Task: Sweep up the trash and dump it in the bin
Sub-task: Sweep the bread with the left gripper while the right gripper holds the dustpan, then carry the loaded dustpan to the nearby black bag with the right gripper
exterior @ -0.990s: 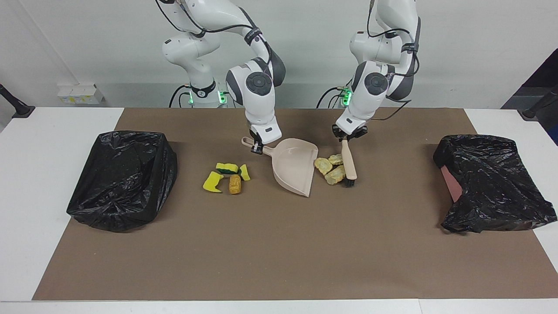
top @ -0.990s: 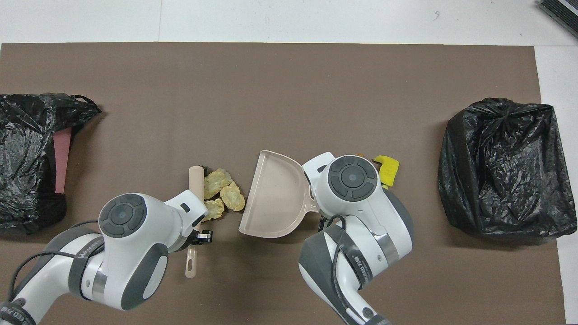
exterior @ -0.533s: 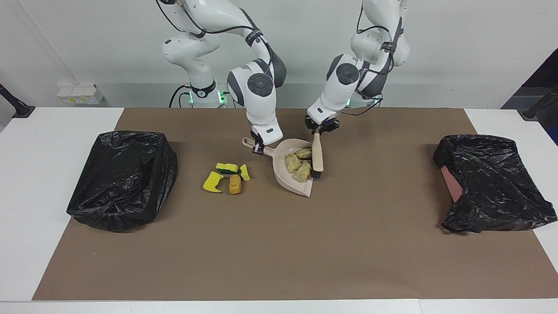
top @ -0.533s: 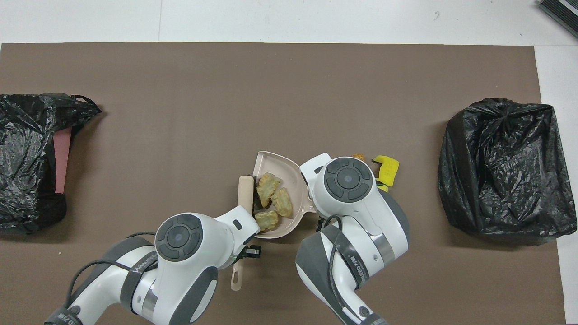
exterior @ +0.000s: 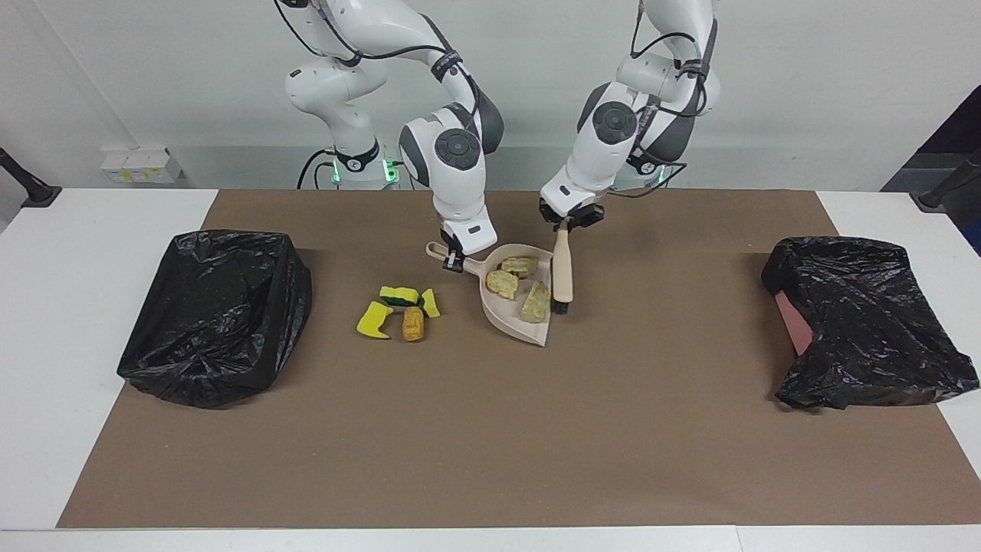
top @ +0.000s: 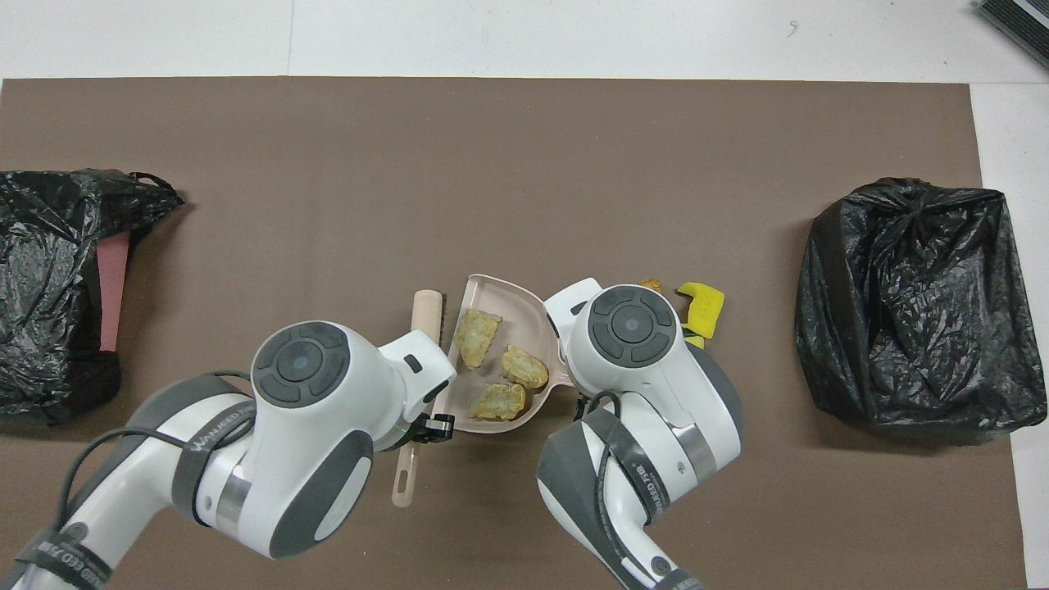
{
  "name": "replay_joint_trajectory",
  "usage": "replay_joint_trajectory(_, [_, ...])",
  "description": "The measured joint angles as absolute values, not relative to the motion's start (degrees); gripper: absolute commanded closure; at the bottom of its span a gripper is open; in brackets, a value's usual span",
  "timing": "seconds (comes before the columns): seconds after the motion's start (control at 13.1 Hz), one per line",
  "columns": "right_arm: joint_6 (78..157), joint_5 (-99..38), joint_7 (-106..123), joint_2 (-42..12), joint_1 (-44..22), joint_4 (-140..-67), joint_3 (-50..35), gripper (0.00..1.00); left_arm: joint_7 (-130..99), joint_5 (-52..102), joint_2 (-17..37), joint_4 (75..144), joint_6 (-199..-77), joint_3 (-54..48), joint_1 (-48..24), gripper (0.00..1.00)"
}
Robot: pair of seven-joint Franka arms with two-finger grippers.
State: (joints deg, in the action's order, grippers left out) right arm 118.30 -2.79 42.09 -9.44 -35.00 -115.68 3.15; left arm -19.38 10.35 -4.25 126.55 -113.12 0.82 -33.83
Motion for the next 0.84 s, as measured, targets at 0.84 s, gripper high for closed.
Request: replay_joint_trajectory(0.84, [114.5, -2.6, 42.4, -1.7, -26.1, -114.1, 3.5, 1.0, -29.0, 9.7, -6.5, 130.0, -111.6, -0.7, -35.8, 1.0])
